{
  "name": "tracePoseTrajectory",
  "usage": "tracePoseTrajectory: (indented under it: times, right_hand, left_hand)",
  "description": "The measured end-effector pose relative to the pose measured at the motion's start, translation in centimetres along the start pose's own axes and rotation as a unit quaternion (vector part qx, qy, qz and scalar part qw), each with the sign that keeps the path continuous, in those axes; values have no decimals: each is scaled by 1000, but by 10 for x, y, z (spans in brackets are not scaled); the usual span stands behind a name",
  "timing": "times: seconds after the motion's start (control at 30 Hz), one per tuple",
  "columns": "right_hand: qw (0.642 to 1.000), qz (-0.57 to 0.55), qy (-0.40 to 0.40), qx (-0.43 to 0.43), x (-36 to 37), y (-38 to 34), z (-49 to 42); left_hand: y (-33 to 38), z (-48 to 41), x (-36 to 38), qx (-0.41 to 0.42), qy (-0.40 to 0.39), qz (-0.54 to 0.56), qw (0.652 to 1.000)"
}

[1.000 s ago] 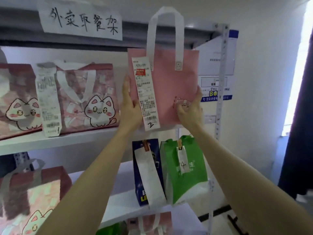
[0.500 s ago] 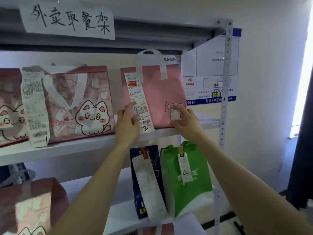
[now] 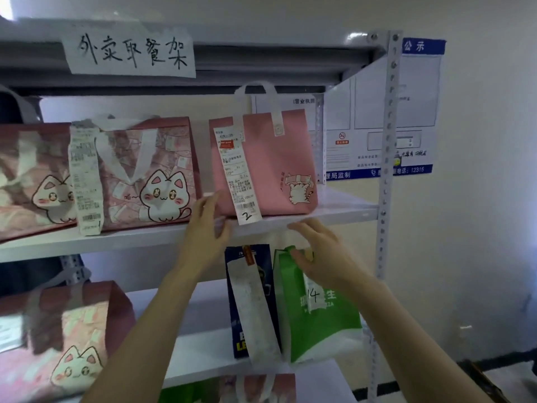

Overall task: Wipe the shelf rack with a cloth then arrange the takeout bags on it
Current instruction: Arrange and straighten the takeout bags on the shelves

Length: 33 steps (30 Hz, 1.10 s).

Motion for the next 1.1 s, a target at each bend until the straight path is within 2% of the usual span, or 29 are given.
tracePoseTrajectory:
  times: [0.1, 0.17, 0.33, 0.47, 0.73, 0.8, 0.97, 1.1]
  right_hand:
    - [995, 31, -93, -25, 22, -17, 5]
    - [990, 27, -129, -49, 39, -32, 7]
    - [976, -14, -190, -103, 86, -88, 8]
    - [967, -42, -208, -144, 112, -141, 5]
    - [970, -58, -180, -156, 151, -236, -29]
    - [972, -61, -165, -155, 157, -268, -41]
    - [975, -55, -152, -155, 177, -336, -61]
    - [979, -52, -136, -142, 185, -365, -67]
  left_hand:
    - [-5, 44, -19, 14, -69, -66, 995]
    - [-16, 75, -37, 1, -121, -110, 987]
    - [-45, 130, -105, -83, -227, -218, 946]
    - [-65, 154, -156, -122, -243, -254, 928]
    - [-116, 150, -245, -119, -214, -271, 931]
    - [-137, 144, -276, -126, -175, -261, 941]
    - [-189, 121, -357, -118, -3, -275, 954]
    - [-239, 95, -384, -165, 27, -266, 949]
Point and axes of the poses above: each hand's wrist, its own z-axis away from the middle knuckle, its own x-axis out of the palm, y = z × x, the point moved 6 cm from there along -z, towards the middle knuckle, and after that the axes turned 8 degrees about x, right-handed, at the moved point
